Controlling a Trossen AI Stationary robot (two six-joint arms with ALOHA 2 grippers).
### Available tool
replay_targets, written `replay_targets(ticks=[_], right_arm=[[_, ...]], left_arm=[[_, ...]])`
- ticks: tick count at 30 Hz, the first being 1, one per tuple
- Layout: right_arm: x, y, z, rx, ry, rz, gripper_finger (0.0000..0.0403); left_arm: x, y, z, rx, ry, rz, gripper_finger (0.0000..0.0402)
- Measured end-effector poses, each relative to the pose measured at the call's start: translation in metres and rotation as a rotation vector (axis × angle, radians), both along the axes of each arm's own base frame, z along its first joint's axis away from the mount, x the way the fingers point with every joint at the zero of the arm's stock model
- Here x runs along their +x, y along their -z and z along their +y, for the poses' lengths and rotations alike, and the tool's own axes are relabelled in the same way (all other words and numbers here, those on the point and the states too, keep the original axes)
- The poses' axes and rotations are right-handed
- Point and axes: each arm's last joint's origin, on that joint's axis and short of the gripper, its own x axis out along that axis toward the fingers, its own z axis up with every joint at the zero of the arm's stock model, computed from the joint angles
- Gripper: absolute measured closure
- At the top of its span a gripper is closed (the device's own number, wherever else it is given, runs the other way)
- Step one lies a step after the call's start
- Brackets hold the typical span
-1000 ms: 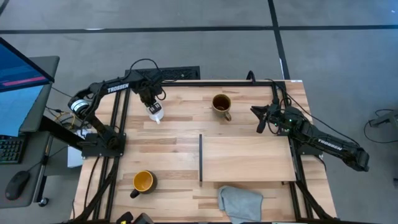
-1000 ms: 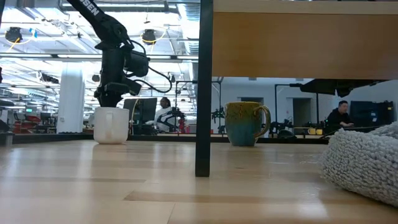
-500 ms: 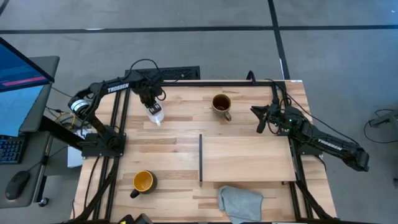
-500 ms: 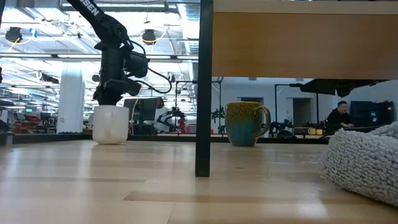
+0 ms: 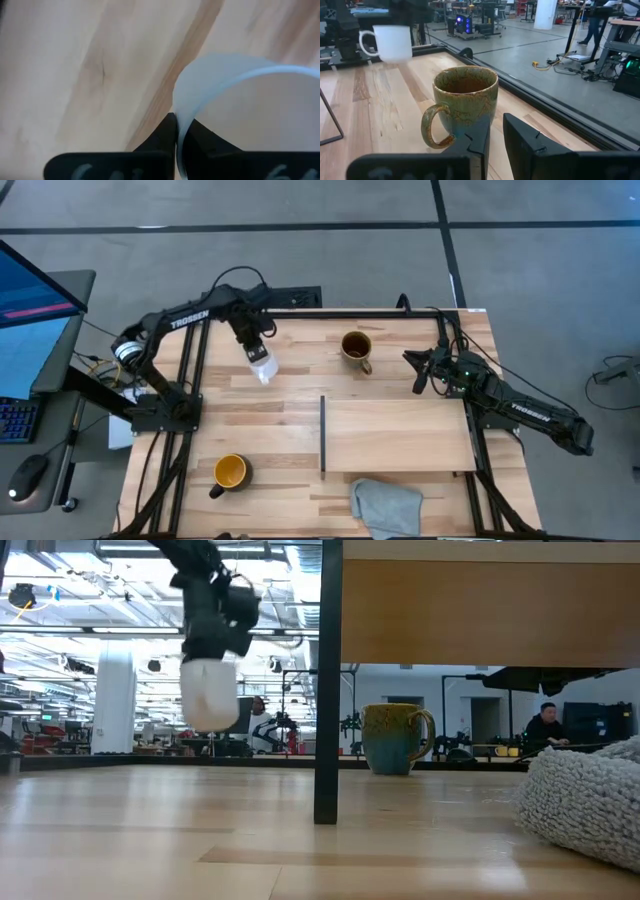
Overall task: Stack small to large cups/mugs on shelf
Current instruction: Put the white mug on the shelf
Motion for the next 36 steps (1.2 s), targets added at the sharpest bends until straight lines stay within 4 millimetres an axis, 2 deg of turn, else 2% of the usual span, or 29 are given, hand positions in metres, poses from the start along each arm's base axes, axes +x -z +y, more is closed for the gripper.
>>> replay_targets(ticks=[7,15,21,28,32,36], right_arm=[[0.000,0.000,0.000,0.000,0.000,-0.001,0.0326],[0.000,0.000,0.000,0.000,0.000,-0.001,0.0326],[0.000,0.000,0.000,0.000,0.000,0.000,0.0326],[0.000,0.000,0.000,0.000,0.000,-0.001,0.0326],[0.000,0.000,0.000,0.000,0.000,-0.001,0.0326],[0.000,0.000,0.000,0.000,-0.001,-0.002,0.0326]], left_arm=[[0.028,-0.051,-0.024,0.074,0.119,-0.100,0.0401],[0.056,-0.096,-0.069,0.180,0.288,-0.226,0.0401],[0.071,-0.116,-0.097,0.309,0.220,-0.274,0.0401],[0.079,-0.127,-0.114,0.258,0.100,-0.347,0.0401],[0.085,-0.133,-0.121,0.226,0.122,-0.394,0.0401],[0.102,-0.137,-0.126,0.194,0.138,-0.409,0.0401]])
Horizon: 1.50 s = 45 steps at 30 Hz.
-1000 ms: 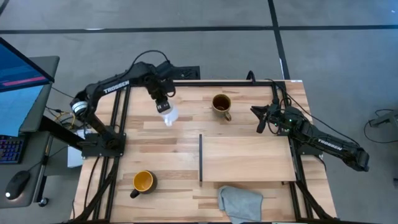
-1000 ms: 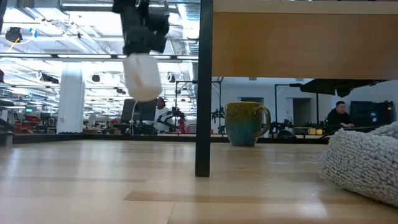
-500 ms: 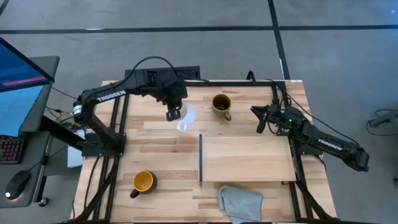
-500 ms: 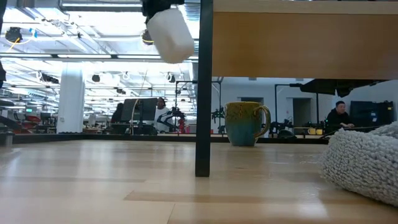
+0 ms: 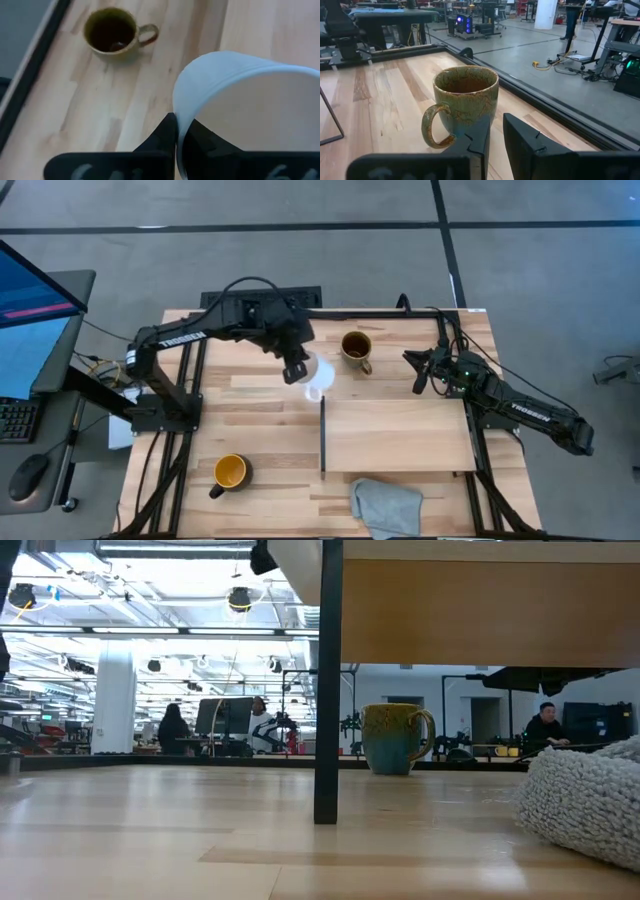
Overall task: Stack small to large cups/mugs on shelf
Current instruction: Put the white mug on the shelf
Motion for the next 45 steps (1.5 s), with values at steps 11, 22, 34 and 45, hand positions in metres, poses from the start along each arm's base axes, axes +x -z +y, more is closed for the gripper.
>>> replay_targets(ticks=[11,22,34,45], right_arm=[[0.000,0.001,0.000,0.004,-0.001,0.007,0.0326],[0.001,0.001,0.000,0.007,-0.005,0.010,0.0326],[0.001,0.002,0.000,0.014,-0.007,0.021,0.0326],[0.001,0.002,0.000,0.013,-0.005,0.021,0.0326]], left_arm=[[0.052,-0.003,-0.019,-0.026,0.056,0.091,0.0401],[0.084,0.030,-0.046,-0.075,0.108,0.137,0.0401],[0.095,0.030,-0.084,-0.076,0.158,0.053,0.0401],[0.094,0.038,-0.087,-0.078,0.051,0.104,0.0401]])
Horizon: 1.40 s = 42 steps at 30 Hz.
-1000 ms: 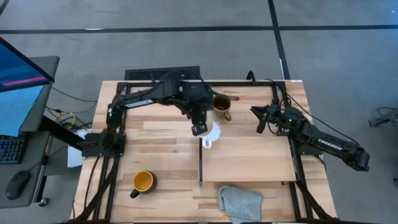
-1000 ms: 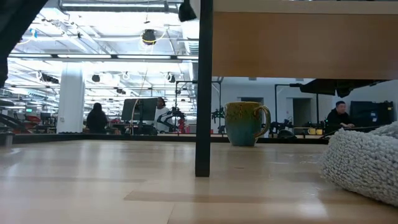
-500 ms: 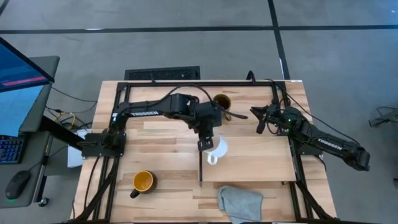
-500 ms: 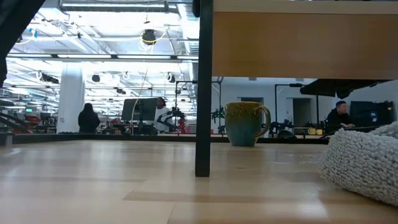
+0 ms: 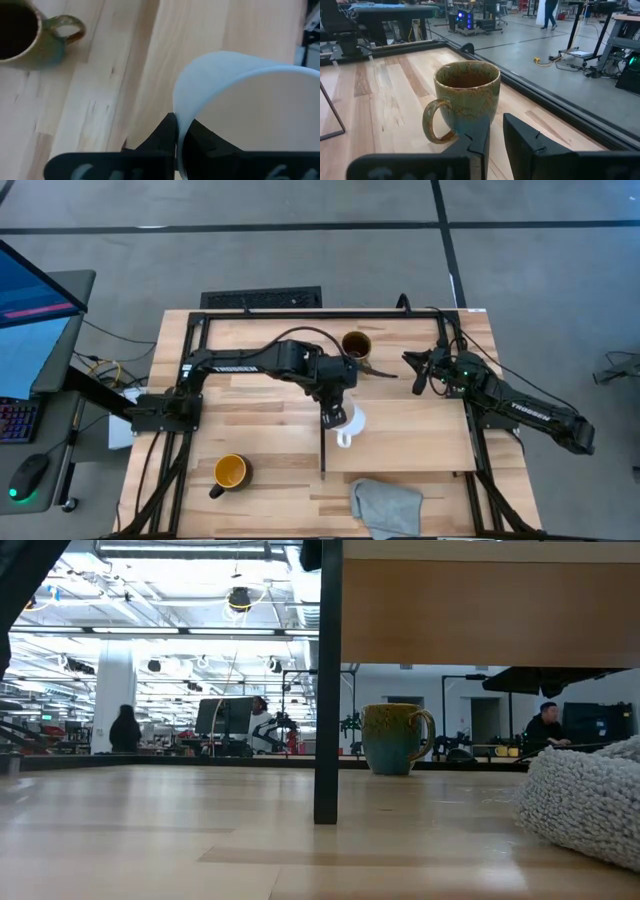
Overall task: Stack small to large cups/mugs on shelf
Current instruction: Put the white mug on the shelf
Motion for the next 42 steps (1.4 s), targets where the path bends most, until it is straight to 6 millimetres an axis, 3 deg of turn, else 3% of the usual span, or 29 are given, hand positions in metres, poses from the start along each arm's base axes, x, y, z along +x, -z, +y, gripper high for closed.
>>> replay_targets(ticks=[10,42], right_arm=[[0.000,0.000,0.000,-0.002,0.001,-0.002,0.0326],[0.000,0.000,0.000,-0.003,0.001,-0.004,0.0326]], left_arm=[[0.011,0.024,-0.002,-0.041,-0.019,0.093,0.0401],[0.015,0.025,-0.003,-0.108,0.018,0.070,0.0393]])
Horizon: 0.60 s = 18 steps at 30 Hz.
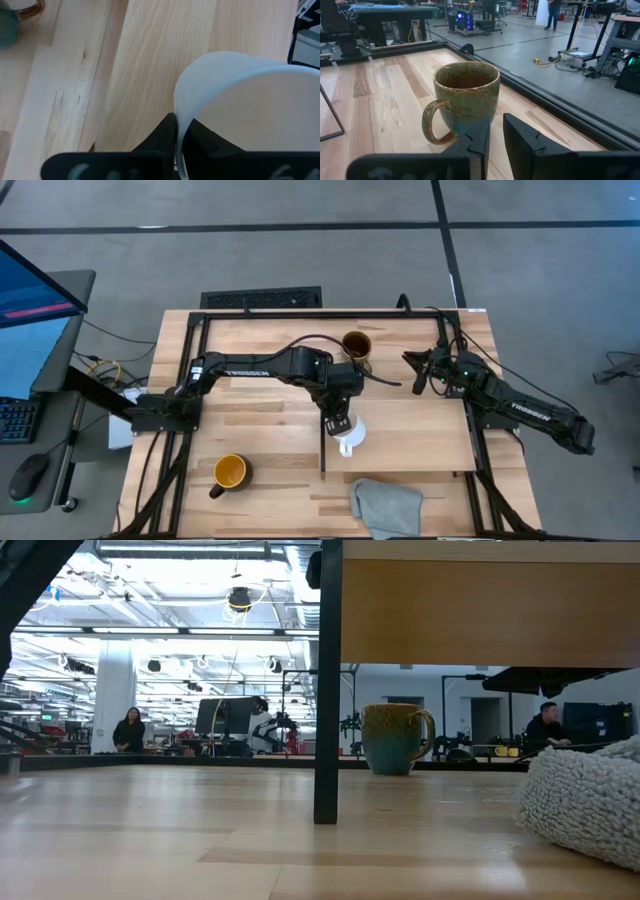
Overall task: Stack small to large cups/mugs on shelf
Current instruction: Put the white mug on the shelf
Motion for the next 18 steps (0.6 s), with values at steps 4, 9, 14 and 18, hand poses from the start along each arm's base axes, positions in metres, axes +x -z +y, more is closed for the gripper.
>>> replay_targets(ticks=[4,9,14,18], right_arm=[[0.0000,0.0000,0.0000,0.000,0.000,0.000,0.0326],[0.0000,0.0000,0.0000,0.000,0.000,0.000,0.0326],[0.0000,0.0000,0.0000,0.000,0.000,0.000,0.0326],[0.0000,0.0000,0.0000,0.000,0.000,0.000,0.0326]], left_arm=[[0.0001,0.0000,0.0001,0.003,-0.002,-0.001,0.0393],[0.0002,-0.0001,0.0002,0.005,-0.003,-0.002,0.0393],[0.0002,-0.0003,0.0002,0.005,-0.004,-0.003,0.0393],[0.0001,-0.0004,0.0000,0.001,-0.002,-0.003,0.0393]])
